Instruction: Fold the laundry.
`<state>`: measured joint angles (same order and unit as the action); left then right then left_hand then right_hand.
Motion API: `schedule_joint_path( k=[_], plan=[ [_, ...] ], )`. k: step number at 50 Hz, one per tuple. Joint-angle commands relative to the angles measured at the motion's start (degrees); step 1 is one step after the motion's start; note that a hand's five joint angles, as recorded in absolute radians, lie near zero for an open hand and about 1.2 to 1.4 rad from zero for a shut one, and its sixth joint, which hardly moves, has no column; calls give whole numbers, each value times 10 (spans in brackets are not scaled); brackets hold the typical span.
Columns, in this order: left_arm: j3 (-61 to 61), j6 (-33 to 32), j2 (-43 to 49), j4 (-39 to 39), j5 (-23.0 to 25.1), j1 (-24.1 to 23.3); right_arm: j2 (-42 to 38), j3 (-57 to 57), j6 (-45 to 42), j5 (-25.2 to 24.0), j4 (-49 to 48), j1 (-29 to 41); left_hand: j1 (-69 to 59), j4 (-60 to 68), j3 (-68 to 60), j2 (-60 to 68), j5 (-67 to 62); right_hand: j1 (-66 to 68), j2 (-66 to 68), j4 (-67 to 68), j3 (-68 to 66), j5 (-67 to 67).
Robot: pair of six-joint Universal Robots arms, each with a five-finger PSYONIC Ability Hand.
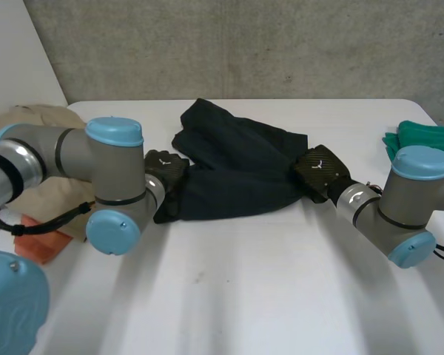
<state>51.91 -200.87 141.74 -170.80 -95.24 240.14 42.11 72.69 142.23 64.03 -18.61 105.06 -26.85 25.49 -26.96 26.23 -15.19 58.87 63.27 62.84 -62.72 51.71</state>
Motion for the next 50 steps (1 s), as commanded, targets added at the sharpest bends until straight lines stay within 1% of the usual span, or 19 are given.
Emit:
schedule_joint_path(
  k=[1,2,3,6,10,14,15,18,19,23,27,31,33,37,41,44,48,49,50],
  plan=[
    [-63,-34,44,36,-8,-6,4,-25,25,28,36,2,-75,89,-74,82,-92,211,167,172,-173,183],
    [-66,-36,44,39,-10,-6,10,-25,31,28,45,1,-121,134,-120,127,-137,211,167,172,-173,183],
    [-69,-38,44,45,-14,-6,21,-23,47,27,63,-1,-253,266,-252,259,-269,211,167,172,-173,183],
    [-67,-40,34,48,-16,-8,40,-22,67,24,95,-5,-531,544,-529,537,-547,211,167,172,-173,183],
    [-49,-34,-10,56,-15,-11,83,-25,84,28,160,-9,-531,545,-530,538,-548,211,167,172,-173,183],
    [-9,-29,-95,71,-3,-13,140,-32,84,32,241,-13,-531,545,-530,538,-548,211,167,172,-173,183],
    [10,-30,-136,82,7,-14,164,-38,84,34,274,-15,-531,545,-530,538,-548,211,167,172,-173,183],
    [38,-31,-200,110,23,-14,201,-49,82,34,321,-20,-531,545,-530,538,-548,211,167,172,-173,183],
    [55,-31,-242,128,34,-14,224,-59,81,34,356,-21,-531,545,-530,538,-548,211,167,172,-173,183],
    [80,-32,-331,170,65,-13,277,-87,74,40,446,-26,-531,545,-530,538,-548,211,167,172,-173,183],
    [73,-30,-390,195,99,-11,321,-130,75,53,505,-31,-531,545,-530,538,-548,211,167,172,-173,183],
    [28,-27,-414,198,118,-2,344,-178,80,66,521,-28,-531,545,-530,538,-548,211,167,172,-173,183],
    [7,-22,-406,199,119,3,343,-192,85,72,523,-28,-531,545,-530,538,-548,211,167,172,-173,183],
    [-36,-7,-345,207,112,9,311,-218,99,81,527,-22,-531,545,-530,538,-548,211,167,172,-173,183],
    [-75,0,-257,209,109,12,259,-231,107,93,523,-4,-531,545,-530,538,-548,211,167,172,-173,183],
    [-126,-1,-187,204,110,25,215,-241,109,108,501,8,-531,545,-530,538,-548,211,167,172,-173,183],
    [-235,6,-126,174,116,36,166,-292,122,143,395,33,-531,545,-530,538,-548,211,167,172,-173,183],
    [-260,8,-123,159,117,37,161,-304,128,154,367,37,-531,545,-530,538,-548,211,167,172,-173,183],
    [-306,19,-121,119,118,38,155,-327,144,175,304,43,-531,545,-530,538,-548,211,167,172,-173,183]
  ],
)
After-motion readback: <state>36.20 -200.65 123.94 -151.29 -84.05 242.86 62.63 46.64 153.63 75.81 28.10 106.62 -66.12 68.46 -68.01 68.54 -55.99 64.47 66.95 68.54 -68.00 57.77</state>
